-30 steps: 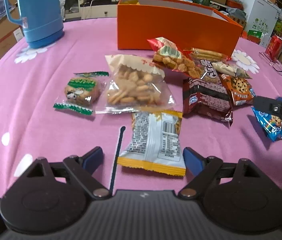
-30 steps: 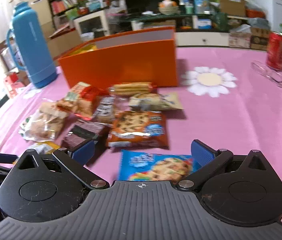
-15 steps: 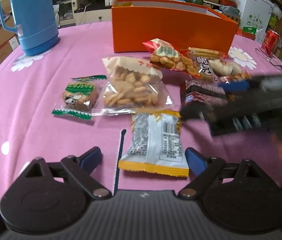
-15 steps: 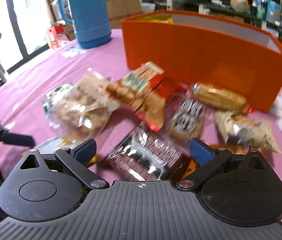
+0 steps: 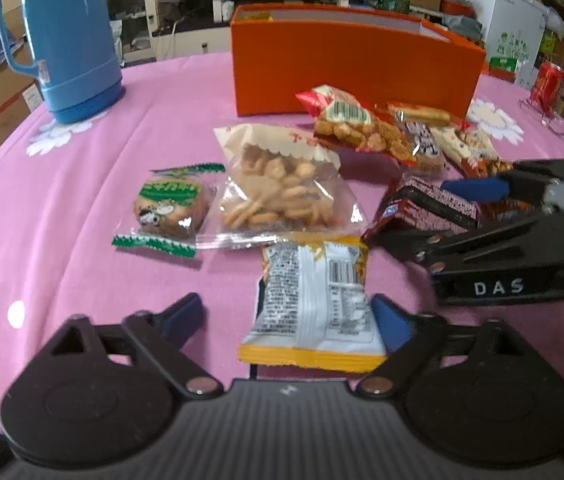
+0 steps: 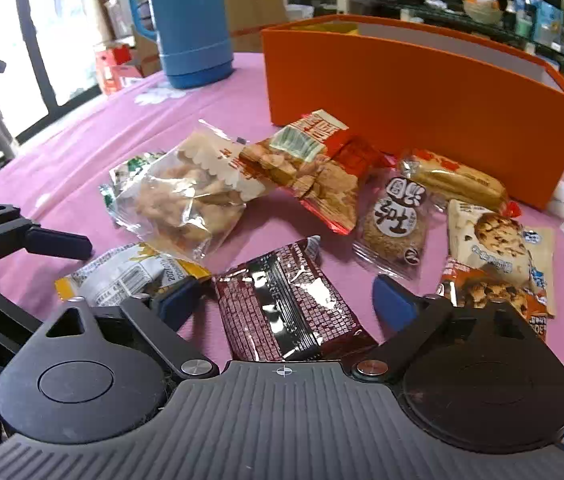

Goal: Organize snacks
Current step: 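Grasp the dark brown packet with the right tool while the left grasps the yellow-white bag, then carry both packets into the orange box and open both tools, then withdraw both tools from the box back to the snack pile, then move the right tool over the orange cookie packet while the left moves over the rainbow cookie packet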

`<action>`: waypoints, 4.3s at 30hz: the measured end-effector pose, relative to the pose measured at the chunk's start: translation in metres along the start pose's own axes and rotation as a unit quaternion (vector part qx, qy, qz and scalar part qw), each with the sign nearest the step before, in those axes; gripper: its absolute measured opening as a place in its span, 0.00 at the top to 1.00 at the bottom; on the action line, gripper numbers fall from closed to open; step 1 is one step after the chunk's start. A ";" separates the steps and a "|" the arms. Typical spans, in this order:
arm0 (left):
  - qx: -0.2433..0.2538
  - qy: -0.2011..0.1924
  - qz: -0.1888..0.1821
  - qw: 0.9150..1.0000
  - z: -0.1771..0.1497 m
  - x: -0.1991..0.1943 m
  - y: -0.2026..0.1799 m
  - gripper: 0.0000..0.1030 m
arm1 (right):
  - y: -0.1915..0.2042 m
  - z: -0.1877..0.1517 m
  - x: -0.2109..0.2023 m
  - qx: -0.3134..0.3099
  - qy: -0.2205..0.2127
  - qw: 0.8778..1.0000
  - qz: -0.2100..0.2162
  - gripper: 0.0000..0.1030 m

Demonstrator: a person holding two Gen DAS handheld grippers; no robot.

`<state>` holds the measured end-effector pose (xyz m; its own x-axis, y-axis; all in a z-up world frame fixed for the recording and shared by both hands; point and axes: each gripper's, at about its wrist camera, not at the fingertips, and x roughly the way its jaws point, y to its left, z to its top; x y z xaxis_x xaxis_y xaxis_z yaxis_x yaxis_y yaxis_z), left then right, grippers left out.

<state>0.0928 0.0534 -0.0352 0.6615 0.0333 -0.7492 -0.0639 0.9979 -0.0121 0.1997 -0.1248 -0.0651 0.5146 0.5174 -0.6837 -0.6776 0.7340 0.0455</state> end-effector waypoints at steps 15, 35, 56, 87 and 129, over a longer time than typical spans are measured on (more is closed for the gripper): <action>-0.043 -0.016 -0.056 0.997 0.015 -0.048 0.017 0.54 | -0.019 -0.023 -0.070 0.119 -0.052 0.991 0.028 0.62; -0.023 -0.101 -0.061 0.993 0.261 0.095 0.003 0.54 | -0.172 0.163 0.000 0.108 -0.117 0.984 -0.075 0.62; -0.023 -0.057 -0.058 0.996 0.091 -0.008 -0.015 0.30 | -0.140 0.018 -0.087 0.232 -0.128 0.962 -0.063 0.06; -0.056 -0.022 -0.004 0.998 0.017 -0.019 -0.004 0.25 | -0.066 -0.074 -0.082 0.235 -0.047 0.968 -0.070 0.04; 0.058 -0.003 -0.049 0.997 0.025 0.017 -0.074 0.24 | -0.101 -0.029 -0.040 0.135 0.005 0.977 -0.165 0.22</action>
<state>0.1278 -0.0184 -0.0305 0.6645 -0.0642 -0.7446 0.0878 0.9961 -0.0075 0.2320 -0.2325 -0.0633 0.6757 0.2303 -0.7003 -0.3115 0.9502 0.0119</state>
